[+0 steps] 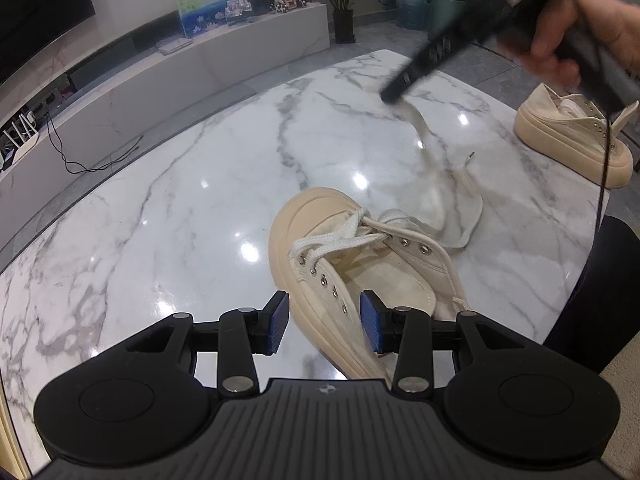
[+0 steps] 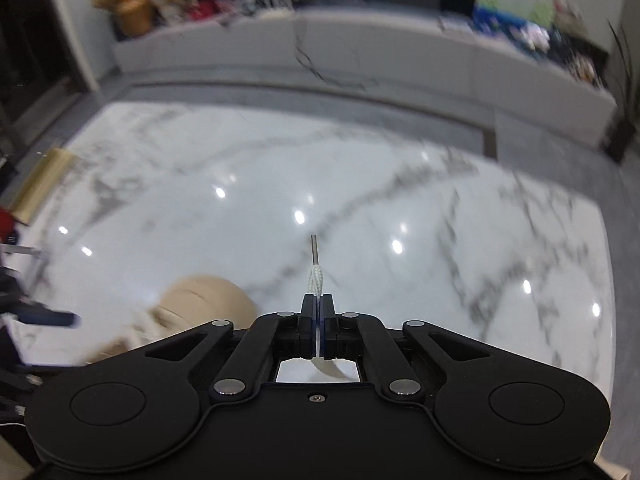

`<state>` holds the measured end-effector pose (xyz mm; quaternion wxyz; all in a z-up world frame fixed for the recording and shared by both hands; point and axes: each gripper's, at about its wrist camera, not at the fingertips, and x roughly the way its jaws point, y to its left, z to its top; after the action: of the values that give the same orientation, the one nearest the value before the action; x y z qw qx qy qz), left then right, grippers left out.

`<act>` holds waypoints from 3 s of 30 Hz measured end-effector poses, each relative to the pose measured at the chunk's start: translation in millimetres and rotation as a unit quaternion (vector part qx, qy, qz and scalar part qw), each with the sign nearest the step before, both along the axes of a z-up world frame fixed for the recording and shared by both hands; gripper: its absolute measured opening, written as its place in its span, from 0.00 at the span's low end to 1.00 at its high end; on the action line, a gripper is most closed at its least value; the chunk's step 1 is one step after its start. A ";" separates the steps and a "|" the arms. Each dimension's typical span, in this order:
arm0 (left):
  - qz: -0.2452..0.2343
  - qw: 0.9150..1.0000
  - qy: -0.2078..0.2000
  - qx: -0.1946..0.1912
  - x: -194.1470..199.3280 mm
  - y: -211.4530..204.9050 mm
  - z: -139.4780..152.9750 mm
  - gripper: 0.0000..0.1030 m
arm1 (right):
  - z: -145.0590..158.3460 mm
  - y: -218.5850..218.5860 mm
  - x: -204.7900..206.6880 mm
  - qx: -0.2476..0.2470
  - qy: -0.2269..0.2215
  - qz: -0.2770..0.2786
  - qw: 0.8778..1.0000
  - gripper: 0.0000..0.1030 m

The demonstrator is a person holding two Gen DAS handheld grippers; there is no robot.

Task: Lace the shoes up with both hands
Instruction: 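Carry the lace tip in the right gripper to the sneaker eyelets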

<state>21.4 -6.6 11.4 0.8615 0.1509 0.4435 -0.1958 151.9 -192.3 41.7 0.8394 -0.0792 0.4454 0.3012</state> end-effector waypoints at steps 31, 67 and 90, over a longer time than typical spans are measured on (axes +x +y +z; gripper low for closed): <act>0.011 1.000 0.016 -0.014 6.1 8.6 -1.2 0.11 | -31.2 98.2 -92.4 -0.101 0.008 0.253 0.962 0.00; 0.009 1.000 0.017 -0.015 6.8 13.3 -1.1 0.13 | -32.5 104.2 -83.4 -0.097 0.023 0.264 0.959 0.00; -0.045 0.999 0.000 0.012 6.3 16.0 11.2 0.13 | -45.2 109.7 -68.4 -0.072 0.031 0.238 0.968 0.00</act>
<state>27.7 9.4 22.6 0.8500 0.1815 0.4382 -0.2292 83.5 -82.6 -3.6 0.7215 -0.2339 0.4604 0.4613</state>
